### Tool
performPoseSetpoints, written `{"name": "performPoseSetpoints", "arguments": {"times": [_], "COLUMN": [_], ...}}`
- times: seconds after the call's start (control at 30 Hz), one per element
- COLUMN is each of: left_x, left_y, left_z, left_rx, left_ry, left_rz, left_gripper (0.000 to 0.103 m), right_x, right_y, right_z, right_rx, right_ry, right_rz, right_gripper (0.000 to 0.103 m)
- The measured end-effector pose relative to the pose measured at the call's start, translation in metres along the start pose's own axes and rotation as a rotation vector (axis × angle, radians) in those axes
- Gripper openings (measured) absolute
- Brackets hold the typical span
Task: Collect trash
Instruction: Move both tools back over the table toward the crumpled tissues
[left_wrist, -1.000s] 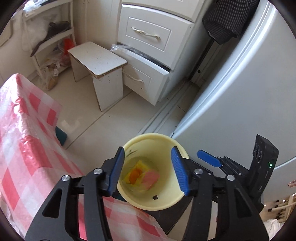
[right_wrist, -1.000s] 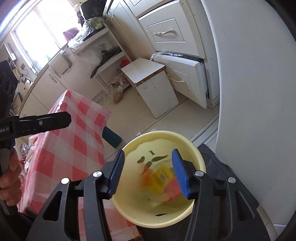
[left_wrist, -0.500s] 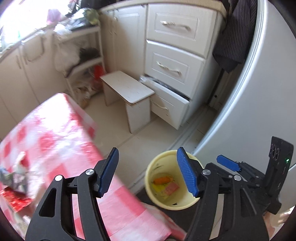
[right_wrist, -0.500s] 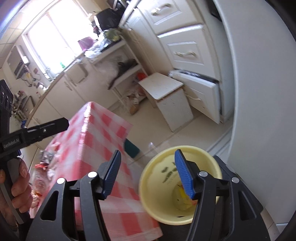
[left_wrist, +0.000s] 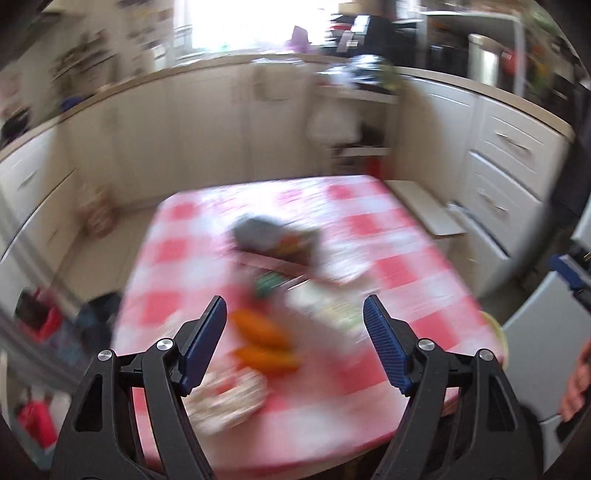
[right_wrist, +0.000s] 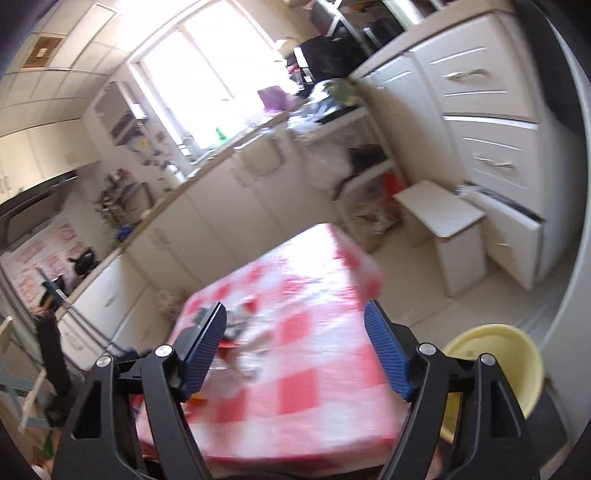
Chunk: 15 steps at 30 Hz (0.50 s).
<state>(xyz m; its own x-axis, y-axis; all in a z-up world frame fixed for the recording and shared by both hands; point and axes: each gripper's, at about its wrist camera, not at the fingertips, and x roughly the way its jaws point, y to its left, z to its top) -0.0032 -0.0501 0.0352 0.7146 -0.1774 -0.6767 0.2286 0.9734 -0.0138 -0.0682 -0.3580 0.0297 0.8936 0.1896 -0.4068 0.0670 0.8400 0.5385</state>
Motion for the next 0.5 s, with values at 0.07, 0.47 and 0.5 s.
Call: {"name": "performPoseSetpoints", "arguments": {"times": [0.07, 0.47, 0.5], "left_x": [0.003, 0.096, 0.105], "left_y": [0.046, 0.094, 0.093], "left_z": [-0.023, -0.043, -0.038], "left_rx": [-0.053, -0.133, -0.136], "left_ry": [0.051, 0.276, 0.275], "left_rz": [0.08, 0.142, 0.138], "left_gripper": [0.073, 0.073, 0.073], "right_x": [0.01, 0.04, 0.041], "right_y": [0.019, 0.072, 0.07], "right_z": [-0.001, -0.024, -0.024], "right_rx": [-0.017, -0.092, -0.085], "right_ry": [0.015, 0.071, 0.073], "right_rz": [0.048, 0.098, 0.092], "right_gripper": [0.076, 0.081, 0.081]}}
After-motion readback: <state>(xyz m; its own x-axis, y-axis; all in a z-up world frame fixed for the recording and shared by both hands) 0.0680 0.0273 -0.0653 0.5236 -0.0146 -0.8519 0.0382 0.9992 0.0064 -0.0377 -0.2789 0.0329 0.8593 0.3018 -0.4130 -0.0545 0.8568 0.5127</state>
